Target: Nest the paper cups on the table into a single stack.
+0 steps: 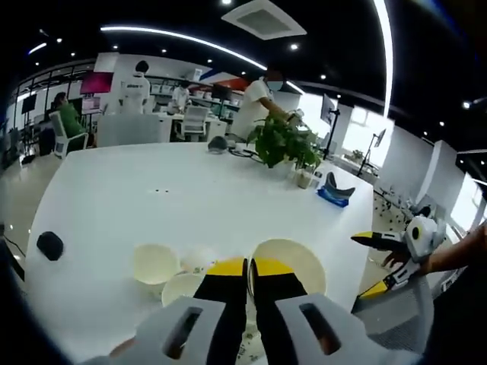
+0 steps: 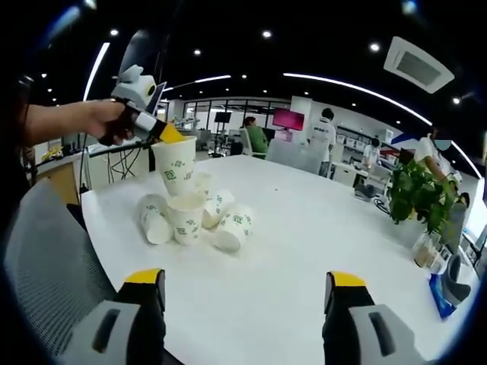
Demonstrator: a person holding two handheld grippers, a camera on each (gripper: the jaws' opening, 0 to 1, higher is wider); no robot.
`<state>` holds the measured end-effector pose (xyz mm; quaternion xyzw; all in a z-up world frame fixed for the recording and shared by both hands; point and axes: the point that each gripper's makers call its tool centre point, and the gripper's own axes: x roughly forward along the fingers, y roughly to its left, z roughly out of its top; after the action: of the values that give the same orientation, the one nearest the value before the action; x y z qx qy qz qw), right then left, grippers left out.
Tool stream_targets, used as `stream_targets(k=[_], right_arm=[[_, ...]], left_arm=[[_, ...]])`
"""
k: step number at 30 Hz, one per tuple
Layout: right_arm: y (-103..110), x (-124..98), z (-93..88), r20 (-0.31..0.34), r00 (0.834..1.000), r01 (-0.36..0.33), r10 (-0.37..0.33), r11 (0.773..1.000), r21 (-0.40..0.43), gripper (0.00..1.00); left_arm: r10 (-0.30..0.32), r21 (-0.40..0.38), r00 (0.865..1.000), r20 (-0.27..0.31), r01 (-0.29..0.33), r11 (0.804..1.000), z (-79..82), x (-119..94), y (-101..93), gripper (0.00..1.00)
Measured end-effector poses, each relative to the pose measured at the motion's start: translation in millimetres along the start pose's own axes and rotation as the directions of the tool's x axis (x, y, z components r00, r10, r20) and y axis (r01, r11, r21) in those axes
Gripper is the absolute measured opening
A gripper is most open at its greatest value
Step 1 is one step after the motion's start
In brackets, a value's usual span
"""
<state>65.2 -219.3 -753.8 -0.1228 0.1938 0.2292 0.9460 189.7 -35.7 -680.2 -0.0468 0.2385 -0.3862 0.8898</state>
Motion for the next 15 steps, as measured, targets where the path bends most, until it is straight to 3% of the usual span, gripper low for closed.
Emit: stream_targets(k=[15], right_arm=[[-1,0,-0.5,-0.005,1.0,0.006,-0.006,1.0,0.0,0.86]], left_arm=[[-0.008,0.021,0.997,-0.077,0.01,1.0,-24.7,27,4.3,0.0]])
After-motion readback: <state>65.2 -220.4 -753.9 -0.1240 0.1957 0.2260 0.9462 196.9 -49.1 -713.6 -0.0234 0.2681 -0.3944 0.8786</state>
